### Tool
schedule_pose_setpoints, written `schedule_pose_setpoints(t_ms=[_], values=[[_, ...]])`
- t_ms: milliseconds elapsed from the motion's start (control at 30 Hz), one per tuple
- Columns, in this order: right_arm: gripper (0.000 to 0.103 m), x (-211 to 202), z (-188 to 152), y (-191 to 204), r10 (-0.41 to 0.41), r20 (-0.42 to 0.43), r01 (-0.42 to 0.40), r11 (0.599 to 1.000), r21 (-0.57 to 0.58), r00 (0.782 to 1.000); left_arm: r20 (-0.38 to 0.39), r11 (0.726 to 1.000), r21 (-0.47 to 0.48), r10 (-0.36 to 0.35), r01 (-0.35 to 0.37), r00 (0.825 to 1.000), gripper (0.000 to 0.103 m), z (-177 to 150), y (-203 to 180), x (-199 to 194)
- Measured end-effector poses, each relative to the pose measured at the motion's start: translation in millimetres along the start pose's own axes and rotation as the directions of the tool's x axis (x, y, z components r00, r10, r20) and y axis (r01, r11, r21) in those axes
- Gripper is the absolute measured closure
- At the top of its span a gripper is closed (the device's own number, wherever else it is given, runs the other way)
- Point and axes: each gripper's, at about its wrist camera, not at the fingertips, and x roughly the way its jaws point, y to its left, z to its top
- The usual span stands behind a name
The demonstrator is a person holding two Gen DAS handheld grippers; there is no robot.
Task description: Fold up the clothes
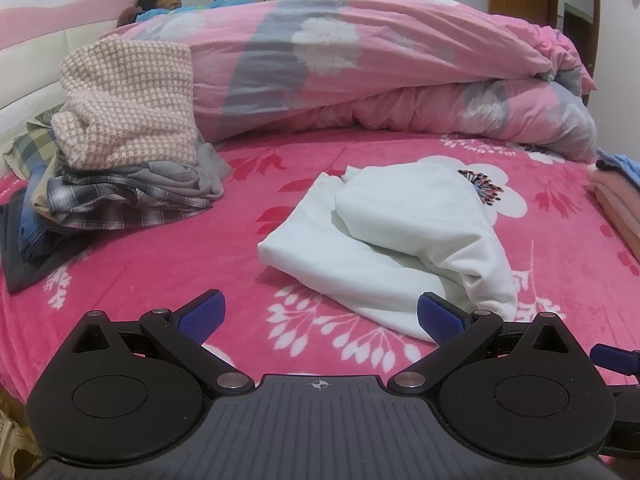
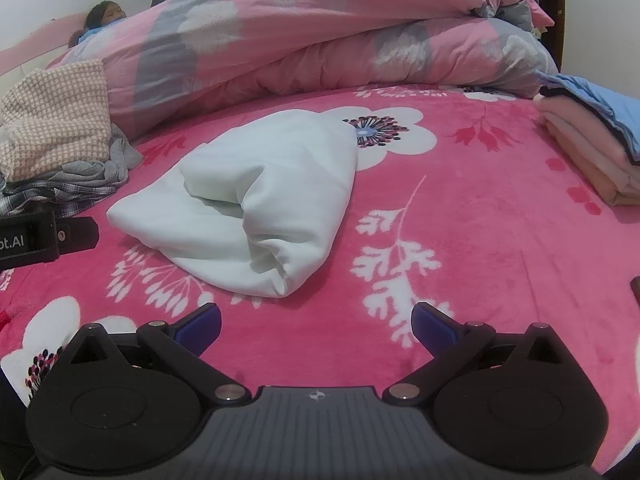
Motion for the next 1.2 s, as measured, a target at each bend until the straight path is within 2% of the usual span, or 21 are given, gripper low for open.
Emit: schedule_pose_setpoints(t_ms=[1200], values=[[0.000,13,-1,7,-0.018,-0.013,0.018,1.000,-0.018,1.000,-0.008,1.000,-0.028,0.003,-0.003,1.000,0.000,-3,11,12]])
